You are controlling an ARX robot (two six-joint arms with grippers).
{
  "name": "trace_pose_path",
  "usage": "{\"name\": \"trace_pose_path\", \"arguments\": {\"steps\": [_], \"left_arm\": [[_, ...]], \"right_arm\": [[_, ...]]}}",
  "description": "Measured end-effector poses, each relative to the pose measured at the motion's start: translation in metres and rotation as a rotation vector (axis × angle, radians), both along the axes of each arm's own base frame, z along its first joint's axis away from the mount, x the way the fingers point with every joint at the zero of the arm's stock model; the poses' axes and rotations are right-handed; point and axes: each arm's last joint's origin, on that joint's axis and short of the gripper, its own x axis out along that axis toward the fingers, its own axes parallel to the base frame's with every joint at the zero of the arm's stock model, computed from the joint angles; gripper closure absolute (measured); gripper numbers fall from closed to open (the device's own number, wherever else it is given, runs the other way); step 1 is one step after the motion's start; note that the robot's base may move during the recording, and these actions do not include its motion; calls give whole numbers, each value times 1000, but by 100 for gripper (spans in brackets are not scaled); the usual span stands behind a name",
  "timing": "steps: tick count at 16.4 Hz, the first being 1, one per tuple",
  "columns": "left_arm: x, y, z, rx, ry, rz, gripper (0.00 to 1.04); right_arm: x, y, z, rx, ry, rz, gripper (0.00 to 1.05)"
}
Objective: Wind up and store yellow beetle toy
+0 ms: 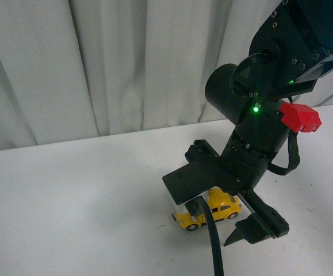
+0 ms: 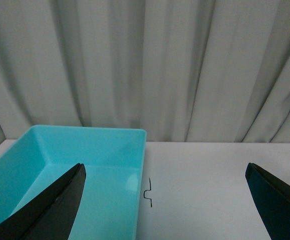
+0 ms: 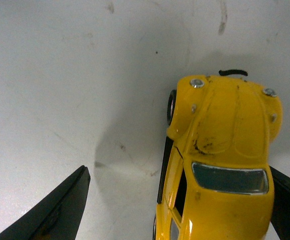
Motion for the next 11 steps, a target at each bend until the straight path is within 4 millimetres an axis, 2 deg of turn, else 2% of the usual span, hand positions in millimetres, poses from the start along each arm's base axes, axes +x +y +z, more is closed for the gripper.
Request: {"name": "trace_pose_path", "arguments": {"steps": [2, 5, 7, 9, 10, 11], "left_arm": [[0, 0, 0, 0, 0, 0, 7], [0, 0, 0, 0, 0, 0, 7], [0, 0, 0, 0, 0, 0, 7], [0, 0, 0, 0, 0, 0, 7], [0, 0, 0, 0, 0, 0, 7], [0, 0, 0, 0, 0, 0, 7]], "right_arm": [[0, 0, 1, -14, 2, 33, 7], [2, -1, 5, -31, -11, 69, 19], [3, -3, 6, -43, -20, 86, 35], [7, -7, 9, -70, -35, 82, 58], [11, -8, 8, -72, -39, 81, 62], [12, -8, 8, -72, -39, 81, 63]]}}
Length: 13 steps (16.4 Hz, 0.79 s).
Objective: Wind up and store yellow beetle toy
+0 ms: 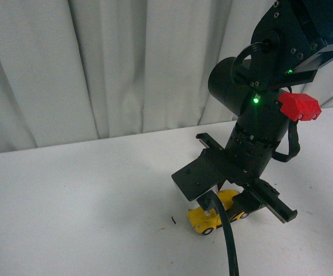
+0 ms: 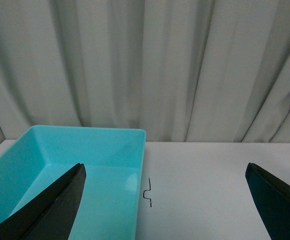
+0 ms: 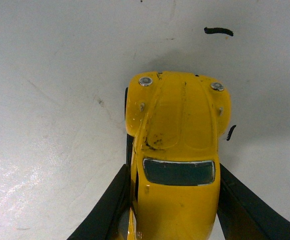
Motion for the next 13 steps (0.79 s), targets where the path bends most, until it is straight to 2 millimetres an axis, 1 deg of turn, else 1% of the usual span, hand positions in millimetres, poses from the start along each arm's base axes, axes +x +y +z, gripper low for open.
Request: {"name": "trace_pose_path", "arguments": {"steps": [2, 7, 13], "left_arm": [[0, 0, 0, 0, 0, 0, 7], [0, 0, 0, 0, 0, 0, 7], [0, 0, 0, 0, 0, 0, 7]], "right_arm": [[2, 1, 0, 5, 0, -9, 63], [5, 5, -2, 26, 13, -171, 63], [2, 4, -4, 34, -2, -184, 64]]}}
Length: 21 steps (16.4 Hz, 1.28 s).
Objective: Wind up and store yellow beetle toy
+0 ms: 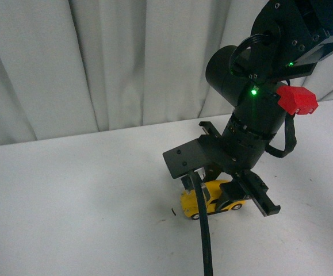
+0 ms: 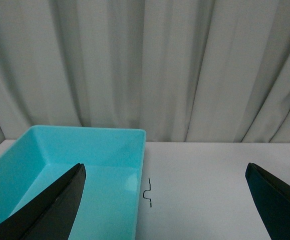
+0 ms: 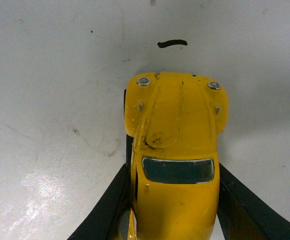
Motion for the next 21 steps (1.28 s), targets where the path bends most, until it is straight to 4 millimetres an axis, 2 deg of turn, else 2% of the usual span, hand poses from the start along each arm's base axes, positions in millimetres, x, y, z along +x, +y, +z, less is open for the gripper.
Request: {"name": "trace_pose_path", "arguments": {"steps": [3, 12, 21], "left_arm": [[0, 0, 0, 0, 0, 0, 7], [0, 0, 0, 0, 0, 0, 7], [0, 0, 0, 0, 0, 0, 7]], "right_arm": [[-4, -2, -1, 11, -15, 5, 64], [-11, -24, -5, 64, -49, 71, 64], [-24, -68, -8, 95, -55, 57, 64]]}}
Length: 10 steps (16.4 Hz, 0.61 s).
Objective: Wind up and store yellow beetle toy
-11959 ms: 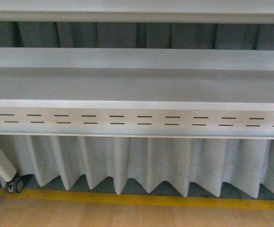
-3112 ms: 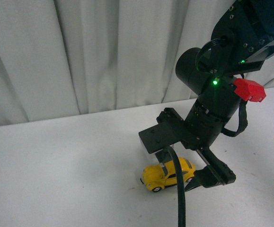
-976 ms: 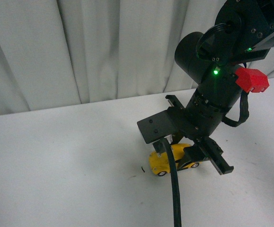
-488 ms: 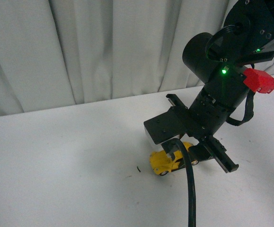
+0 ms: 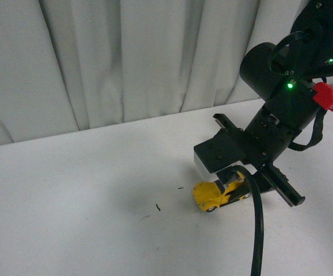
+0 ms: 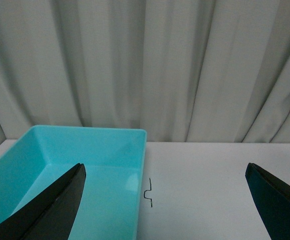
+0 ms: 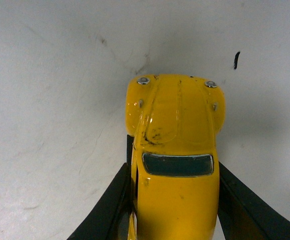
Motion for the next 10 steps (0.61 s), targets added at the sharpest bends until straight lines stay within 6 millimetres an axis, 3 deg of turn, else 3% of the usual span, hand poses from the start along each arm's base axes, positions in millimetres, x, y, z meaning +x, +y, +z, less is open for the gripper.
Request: {"name": "trace_pose_path", "arguments": {"steps": [10], "left_arm": [[0, 0, 0, 0, 0, 0, 7]], "right_arm": [[-18, -48, 2, -2, 50, -132, 64]]}}
